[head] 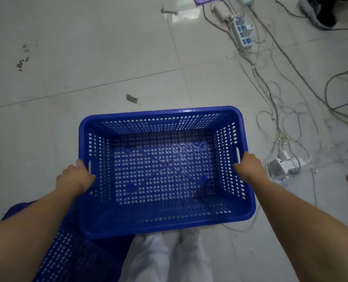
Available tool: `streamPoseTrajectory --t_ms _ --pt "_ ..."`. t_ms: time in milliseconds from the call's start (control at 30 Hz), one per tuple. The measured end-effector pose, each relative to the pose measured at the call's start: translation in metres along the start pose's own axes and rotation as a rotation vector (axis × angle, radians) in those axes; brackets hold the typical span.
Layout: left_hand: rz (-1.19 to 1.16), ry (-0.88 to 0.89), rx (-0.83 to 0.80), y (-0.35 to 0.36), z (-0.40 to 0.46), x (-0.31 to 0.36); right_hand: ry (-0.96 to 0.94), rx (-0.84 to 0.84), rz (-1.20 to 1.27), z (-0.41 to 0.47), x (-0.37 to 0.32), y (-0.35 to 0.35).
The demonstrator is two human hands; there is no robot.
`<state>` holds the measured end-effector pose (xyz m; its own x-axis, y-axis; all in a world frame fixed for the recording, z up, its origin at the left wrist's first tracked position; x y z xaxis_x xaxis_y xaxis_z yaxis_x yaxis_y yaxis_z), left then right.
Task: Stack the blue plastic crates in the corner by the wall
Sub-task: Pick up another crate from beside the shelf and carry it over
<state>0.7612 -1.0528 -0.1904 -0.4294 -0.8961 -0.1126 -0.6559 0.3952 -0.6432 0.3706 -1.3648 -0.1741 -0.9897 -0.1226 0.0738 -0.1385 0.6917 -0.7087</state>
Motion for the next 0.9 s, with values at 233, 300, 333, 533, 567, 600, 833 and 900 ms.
streamPoseTrajectory --t_ms 233,300,333,533,567,600,833,900 --pt "-0.405 -0.193 -0.077 0.052 0.022 0.001 0.086 0.015 0.079 0.025 0.005 0.033" --pt "-0.555 -0.25 -0.036 0.056 0.029 0.002 0.102 0.023 0.136 0.032 0.008 0.039" --pt "-0.622 -0.278 -0.01 0.056 0.031 0.001 0.111 0.024 0.179 0.036 0.01 0.042" --pt "-0.809 -0.453 -0.039 0.055 0.044 -0.01 0.192 0.022 0.306 0.054 0.019 0.046" --pt "-0.824 -0.443 -0.067 0.054 0.045 -0.01 0.213 0.018 0.336 0.056 0.02 0.044" --pt "-0.841 -0.434 -0.082 0.053 0.044 -0.011 0.233 0.015 0.367 0.056 0.023 0.041" --pt "-0.996 -0.439 0.028 0.029 0.019 -0.014 0.313 0.012 0.415 0.028 0.047 0.014" --pt "-1.036 -0.416 0.064 0.013 0.006 -0.012 0.31 0.053 0.453 0.016 0.054 -0.002"
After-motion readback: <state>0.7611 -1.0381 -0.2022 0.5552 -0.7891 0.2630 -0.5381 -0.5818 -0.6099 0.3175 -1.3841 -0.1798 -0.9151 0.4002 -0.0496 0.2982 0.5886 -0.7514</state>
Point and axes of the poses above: each hand's wrist, its own z-axis towards the middle knuckle, its own y-axis out of the palm, x = y × z, the point moved 3 cm from there along z, towards the middle knuckle, and after that the axes turned 5 degrees about -z, right-handed, at the moved point
